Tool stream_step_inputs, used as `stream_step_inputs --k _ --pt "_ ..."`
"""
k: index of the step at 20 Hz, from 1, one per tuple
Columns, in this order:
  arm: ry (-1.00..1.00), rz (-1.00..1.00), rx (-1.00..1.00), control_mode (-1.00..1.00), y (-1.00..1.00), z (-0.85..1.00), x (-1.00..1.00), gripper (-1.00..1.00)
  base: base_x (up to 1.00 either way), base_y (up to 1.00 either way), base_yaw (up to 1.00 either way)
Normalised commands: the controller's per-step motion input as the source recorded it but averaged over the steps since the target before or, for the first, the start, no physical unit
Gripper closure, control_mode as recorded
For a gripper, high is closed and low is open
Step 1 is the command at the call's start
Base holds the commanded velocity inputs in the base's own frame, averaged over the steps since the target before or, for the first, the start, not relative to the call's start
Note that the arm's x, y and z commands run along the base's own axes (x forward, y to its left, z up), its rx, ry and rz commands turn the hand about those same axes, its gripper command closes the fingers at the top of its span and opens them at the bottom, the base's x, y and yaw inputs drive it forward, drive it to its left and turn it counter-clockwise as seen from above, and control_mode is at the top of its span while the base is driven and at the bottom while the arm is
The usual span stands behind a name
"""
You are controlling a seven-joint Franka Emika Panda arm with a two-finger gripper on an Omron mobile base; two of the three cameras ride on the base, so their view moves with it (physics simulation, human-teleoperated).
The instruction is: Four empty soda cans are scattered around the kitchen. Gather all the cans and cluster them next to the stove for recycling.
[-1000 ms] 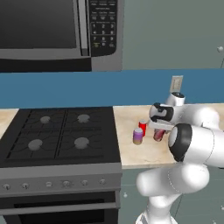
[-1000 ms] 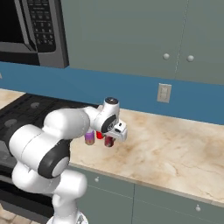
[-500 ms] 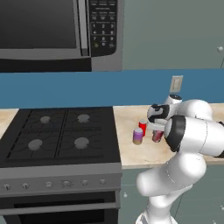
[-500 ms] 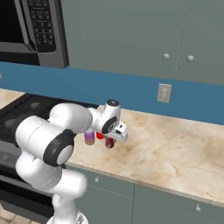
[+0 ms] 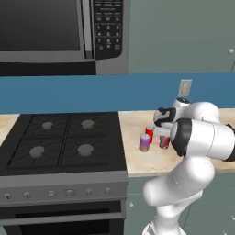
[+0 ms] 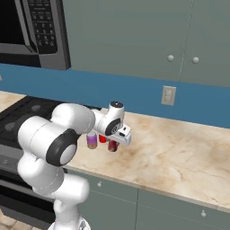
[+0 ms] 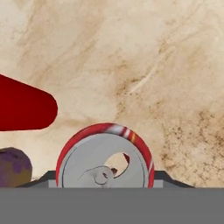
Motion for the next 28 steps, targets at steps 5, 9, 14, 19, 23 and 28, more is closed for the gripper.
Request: stream_step_inputs --k 5,9,14,19,23,28 --pt "0.0 0.0 0.0 -1.0 0.02 -0.14 0.0 -1.0 0.0 0.0 0.0" --pt "0.0 0.0 0.0 -1.0 0.0 -0.05 0.0 -1.0 0.0 0.0 0.0" --pt "0.0 0.0 0.0 -1.0 -0.01 -0.02 0.0 -1.0 0.0 0.0 0.0" --pt "0.0 0.0 0.0 -1.0 -0.01 0.0 0.0 -1.0 0.0 0.0 0.0" --pt "0.0 0.0 0.0 -1.0 0.0 0.0 -0.08 -1.0 0.0 0.0 0.0" --pt "0.0 0.0 -0.02 -1.0 0.01 0.08 -0.04 -1.0 0.0 0.0 0.0"
